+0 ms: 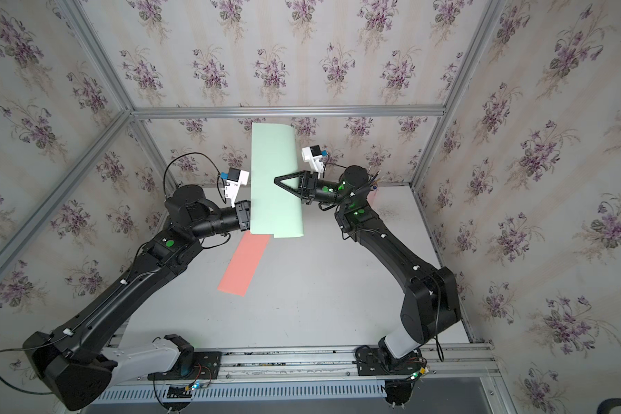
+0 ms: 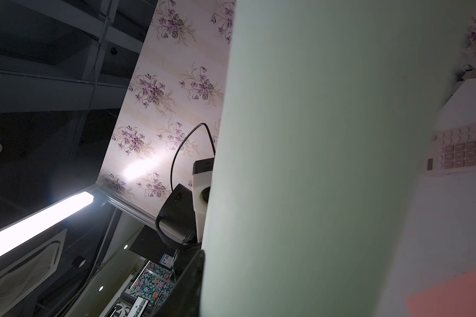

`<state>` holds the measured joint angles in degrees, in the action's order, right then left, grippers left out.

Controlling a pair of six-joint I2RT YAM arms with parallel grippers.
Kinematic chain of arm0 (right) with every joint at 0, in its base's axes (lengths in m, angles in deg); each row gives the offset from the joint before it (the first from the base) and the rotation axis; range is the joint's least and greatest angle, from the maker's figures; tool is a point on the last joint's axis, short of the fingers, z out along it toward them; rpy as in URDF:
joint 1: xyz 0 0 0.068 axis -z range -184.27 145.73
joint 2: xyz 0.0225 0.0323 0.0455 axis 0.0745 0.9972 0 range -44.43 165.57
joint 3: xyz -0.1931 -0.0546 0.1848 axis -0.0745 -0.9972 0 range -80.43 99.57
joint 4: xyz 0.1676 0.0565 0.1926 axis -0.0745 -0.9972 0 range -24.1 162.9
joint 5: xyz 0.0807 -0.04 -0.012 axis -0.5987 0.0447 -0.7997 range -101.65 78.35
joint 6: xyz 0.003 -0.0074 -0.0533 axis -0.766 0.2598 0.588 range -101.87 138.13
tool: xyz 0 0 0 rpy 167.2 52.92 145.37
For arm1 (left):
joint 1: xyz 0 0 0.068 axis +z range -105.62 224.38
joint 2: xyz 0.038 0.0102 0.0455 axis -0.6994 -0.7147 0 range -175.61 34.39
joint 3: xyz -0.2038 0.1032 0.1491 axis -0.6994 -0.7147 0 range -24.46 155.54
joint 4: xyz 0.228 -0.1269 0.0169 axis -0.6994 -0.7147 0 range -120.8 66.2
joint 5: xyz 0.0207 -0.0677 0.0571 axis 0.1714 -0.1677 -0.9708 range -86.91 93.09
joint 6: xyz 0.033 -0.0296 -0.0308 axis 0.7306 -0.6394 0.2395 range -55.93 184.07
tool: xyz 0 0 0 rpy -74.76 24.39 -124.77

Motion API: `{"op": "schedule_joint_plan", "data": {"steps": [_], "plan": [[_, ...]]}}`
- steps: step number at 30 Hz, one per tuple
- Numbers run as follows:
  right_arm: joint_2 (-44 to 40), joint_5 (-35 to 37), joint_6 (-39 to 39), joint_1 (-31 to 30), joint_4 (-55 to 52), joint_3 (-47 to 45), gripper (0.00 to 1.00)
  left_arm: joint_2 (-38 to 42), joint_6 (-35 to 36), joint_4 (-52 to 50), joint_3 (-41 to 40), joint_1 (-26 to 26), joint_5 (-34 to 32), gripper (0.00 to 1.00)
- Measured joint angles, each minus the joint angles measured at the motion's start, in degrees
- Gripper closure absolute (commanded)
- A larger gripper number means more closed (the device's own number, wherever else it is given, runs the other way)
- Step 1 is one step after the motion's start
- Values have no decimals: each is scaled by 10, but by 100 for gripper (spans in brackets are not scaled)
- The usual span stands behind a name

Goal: Fold the rectangular paper in half along the long edge
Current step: Fold the paper.

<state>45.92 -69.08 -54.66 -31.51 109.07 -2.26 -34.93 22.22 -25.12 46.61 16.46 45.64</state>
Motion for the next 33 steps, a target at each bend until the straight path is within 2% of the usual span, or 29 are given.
{"op": "schedule_joint_plan", "data": {"steps": [7, 17, 20, 24, 26, 30, 33], "plan": [[-8, 0, 24, 0, -21, 17, 42, 7, 21, -25, 5, 0, -7, 100], [-20, 0, 46, 0, -56, 16, 39, 17, 42, -62, 5, 0, -13, 100], [-25, 0, 56, 0, -65, 15, 39, 22, 49, -68, 5, 0, -19, 100], [-25, 0, 66, 0, -77, 13, 49, 23, 53, -77, 5, 0, -21, 100], [-25, 0, 70, 0, -82, 11, 51, 24, 54, -80, 6, 0, -21, 100], [-26, -3, 73, 0, -86, 10, 41, 27, 63, -89, 13, 0, -25, 100], [-31, -7, 79, 0, -92, 10, 39, 27, 67, -92, 17, 0, -26, 100]]}}
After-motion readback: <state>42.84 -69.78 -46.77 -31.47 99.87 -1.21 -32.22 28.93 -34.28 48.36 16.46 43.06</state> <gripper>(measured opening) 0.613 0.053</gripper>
